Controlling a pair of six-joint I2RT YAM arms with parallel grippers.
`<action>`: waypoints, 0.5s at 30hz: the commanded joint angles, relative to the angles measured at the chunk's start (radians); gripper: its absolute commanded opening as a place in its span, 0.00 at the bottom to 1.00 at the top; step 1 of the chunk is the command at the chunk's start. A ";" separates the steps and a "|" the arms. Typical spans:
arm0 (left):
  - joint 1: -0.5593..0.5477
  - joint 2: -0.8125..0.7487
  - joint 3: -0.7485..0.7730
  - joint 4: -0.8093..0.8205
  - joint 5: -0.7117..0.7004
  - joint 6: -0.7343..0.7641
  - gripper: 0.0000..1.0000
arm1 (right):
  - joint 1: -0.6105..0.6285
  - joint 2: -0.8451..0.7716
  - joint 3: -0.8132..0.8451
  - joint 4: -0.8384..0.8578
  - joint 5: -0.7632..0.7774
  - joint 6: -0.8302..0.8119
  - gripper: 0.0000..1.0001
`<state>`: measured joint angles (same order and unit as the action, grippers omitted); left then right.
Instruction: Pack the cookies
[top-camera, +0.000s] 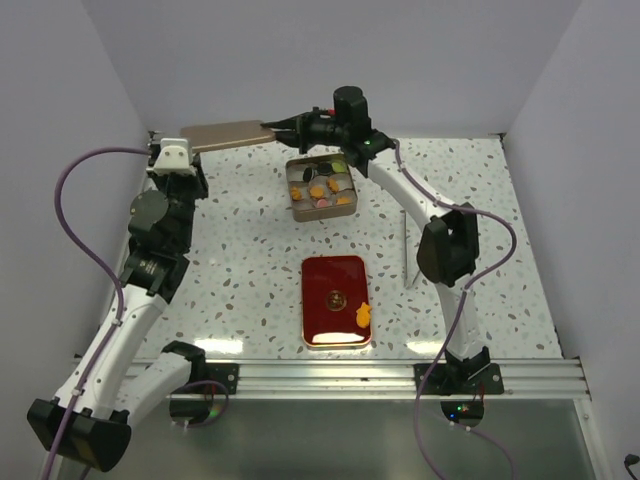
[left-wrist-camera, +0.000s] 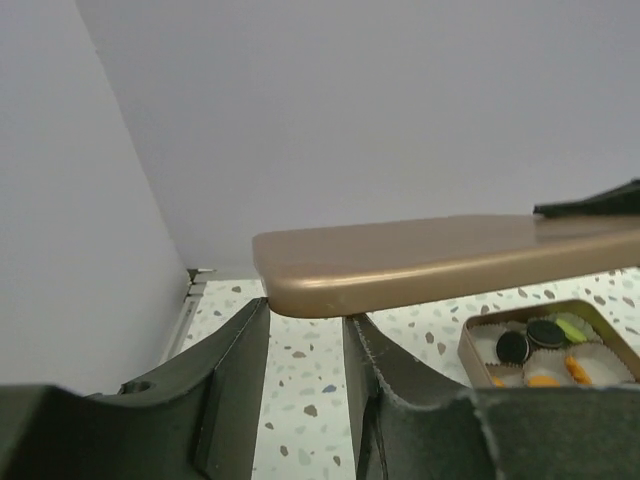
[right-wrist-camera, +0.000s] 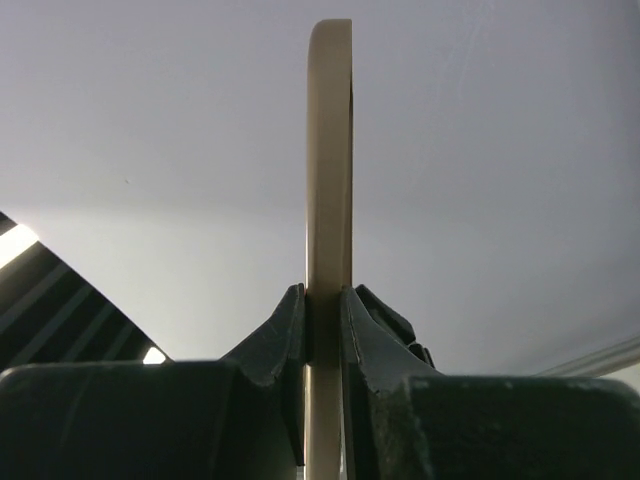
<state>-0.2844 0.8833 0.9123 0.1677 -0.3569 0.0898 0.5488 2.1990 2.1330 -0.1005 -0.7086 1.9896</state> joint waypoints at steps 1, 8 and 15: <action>-0.021 -0.010 0.019 -0.095 0.107 -0.005 0.42 | -0.026 -0.025 0.007 0.093 0.060 0.087 0.00; -0.021 -0.012 0.026 -0.160 0.144 -0.007 0.46 | -0.102 -0.068 -0.059 0.097 0.087 0.032 0.00; -0.019 0.026 0.086 -0.226 0.142 -0.070 0.65 | -0.248 -0.120 -0.131 0.041 0.026 -0.188 0.00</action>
<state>-0.3019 0.8909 0.9264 -0.0273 -0.2302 0.0689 0.3660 2.1853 2.0159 -0.0593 -0.6476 1.9247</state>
